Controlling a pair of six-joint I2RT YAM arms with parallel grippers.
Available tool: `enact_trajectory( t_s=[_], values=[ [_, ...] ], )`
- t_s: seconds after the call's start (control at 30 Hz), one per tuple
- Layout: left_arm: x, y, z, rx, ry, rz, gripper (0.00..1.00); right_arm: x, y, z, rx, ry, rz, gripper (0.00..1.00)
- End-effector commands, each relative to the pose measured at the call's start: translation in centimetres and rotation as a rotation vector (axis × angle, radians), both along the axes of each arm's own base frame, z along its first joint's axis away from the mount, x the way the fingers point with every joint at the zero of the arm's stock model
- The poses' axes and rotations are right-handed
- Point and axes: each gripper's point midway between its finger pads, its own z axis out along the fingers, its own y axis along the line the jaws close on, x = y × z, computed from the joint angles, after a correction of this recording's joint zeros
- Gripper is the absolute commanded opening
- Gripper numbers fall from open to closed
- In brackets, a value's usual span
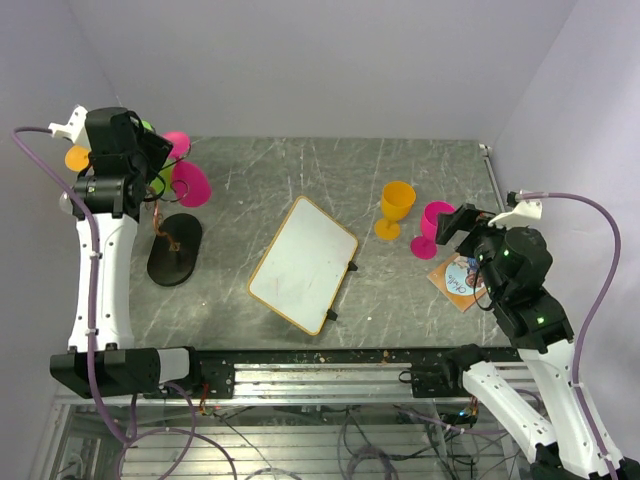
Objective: Take the wine glass off the wine glass rack
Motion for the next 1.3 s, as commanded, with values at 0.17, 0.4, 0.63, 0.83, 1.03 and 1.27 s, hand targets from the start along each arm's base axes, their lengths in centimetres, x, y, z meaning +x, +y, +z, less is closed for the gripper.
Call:
enact_trajectory(
  t_s=[0.17,0.4,0.63,0.83,1.03,1.27],
  values=[
    [1.6,2.1,0.5,0.033,-0.049,0.073,0.6,-0.1,-0.4,0.5,-0.006,-0.038,-0.02,0.96],
    [2.4,2.1,-0.2,0.035,-0.042,0.055,0.53,0.0,-0.5,0.5,-0.007,-0.039,-0.024,0.96],
    [2.9,1.9,-0.7,0.039,-0.028,0.031,0.44,0.1,-0.5,0.4,-0.009,-0.032,-0.029,0.96],
    [2.6,2.3,-0.7,0.05,-0.034,0.043,0.39,0.1,-0.7,0.4,-0.009,-0.033,-0.036,0.96],
    [3.2,1.7,-1.1,0.012,-0.04,0.007,0.35,0.2,-0.6,0.4,-0.009,-0.029,-0.034,0.96],
    [3.2,1.8,-0.9,0.007,-0.052,0.005,0.3,0.2,-0.5,0.3,-0.007,-0.028,-0.033,0.96]
  ],
)
